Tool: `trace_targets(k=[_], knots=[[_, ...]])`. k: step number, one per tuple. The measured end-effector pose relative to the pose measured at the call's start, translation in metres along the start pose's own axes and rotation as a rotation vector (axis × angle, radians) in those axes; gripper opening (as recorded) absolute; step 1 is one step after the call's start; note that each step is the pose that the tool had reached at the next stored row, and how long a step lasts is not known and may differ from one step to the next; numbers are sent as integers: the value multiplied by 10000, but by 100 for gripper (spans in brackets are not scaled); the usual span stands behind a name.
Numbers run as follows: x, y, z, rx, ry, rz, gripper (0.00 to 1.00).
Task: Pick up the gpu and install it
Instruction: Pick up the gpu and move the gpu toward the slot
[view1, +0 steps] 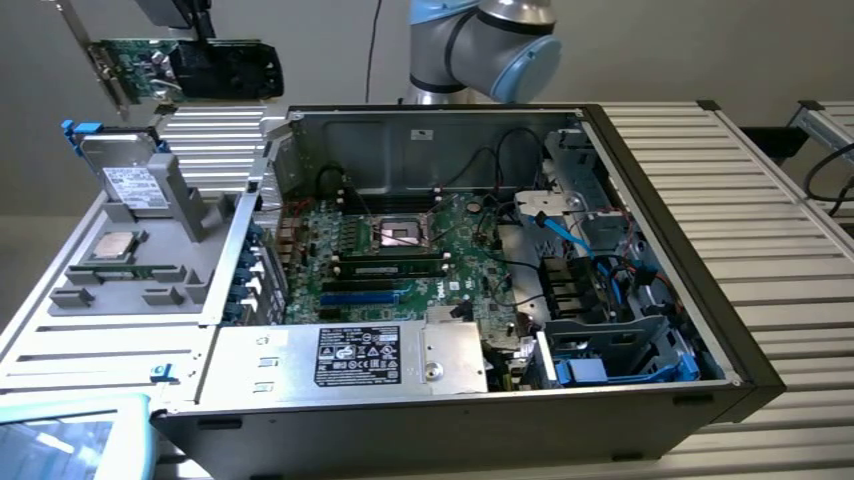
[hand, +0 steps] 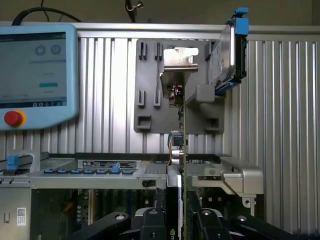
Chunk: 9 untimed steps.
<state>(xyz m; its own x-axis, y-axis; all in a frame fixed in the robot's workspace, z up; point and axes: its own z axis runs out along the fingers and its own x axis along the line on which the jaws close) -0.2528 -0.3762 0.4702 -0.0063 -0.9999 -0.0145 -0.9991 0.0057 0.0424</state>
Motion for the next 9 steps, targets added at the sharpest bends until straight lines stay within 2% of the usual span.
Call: trace_targets(k=[9], knots=[[16,-354,10,-1,2,-30,28]])
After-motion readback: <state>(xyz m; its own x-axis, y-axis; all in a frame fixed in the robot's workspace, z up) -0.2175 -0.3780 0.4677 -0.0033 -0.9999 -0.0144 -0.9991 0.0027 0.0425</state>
